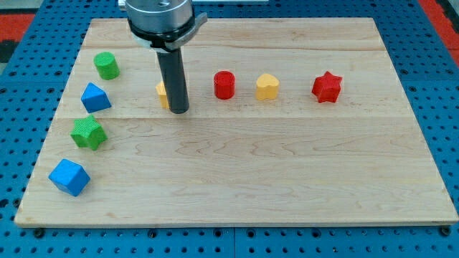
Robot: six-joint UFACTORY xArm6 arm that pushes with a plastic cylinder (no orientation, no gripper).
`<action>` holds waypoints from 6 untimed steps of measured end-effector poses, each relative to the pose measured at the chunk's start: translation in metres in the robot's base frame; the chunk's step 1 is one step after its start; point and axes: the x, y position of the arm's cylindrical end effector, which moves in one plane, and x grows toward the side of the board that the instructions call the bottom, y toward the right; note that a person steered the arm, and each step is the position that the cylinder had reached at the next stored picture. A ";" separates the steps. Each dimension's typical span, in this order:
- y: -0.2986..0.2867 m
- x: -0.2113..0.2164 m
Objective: Slide the hexagon to the left side of the red circle
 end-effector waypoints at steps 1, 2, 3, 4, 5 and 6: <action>-0.017 0.011; -0.044 0.004; -0.047 0.001; -0.019 -0.007; -0.015 0.001; -0.069 0.006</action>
